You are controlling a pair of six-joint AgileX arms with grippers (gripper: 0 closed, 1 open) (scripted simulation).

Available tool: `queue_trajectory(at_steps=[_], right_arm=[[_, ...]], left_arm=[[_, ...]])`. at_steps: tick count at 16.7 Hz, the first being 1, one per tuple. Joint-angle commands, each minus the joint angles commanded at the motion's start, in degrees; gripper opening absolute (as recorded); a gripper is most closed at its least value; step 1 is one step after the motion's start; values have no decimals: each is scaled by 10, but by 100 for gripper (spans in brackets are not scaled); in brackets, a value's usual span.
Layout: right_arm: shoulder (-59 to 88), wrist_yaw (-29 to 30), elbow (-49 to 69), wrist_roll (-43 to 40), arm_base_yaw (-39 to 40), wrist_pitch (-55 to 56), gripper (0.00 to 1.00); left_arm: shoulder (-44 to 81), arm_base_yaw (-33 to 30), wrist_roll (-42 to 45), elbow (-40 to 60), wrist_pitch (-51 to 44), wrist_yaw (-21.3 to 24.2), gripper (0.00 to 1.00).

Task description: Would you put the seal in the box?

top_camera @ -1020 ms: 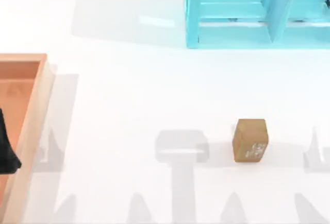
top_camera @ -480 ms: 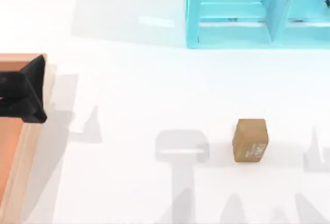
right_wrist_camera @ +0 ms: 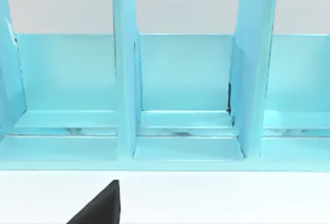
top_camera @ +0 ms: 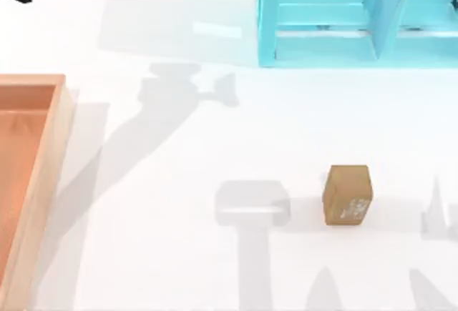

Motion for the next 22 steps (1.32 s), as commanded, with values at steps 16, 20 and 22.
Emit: queue_trajectory(at_steps=[16,20,22], right_arm=[[0,0,0,0,0,0,100],[0,0,0,0,0,0,100],[0,0,0,0,0,0,100]], left_arm=[[599,-205,-269,576,-498,-5,100],[653,-238,-269,630,-549,-23,100],[653,-238,-269,630,-549,-23,100]])
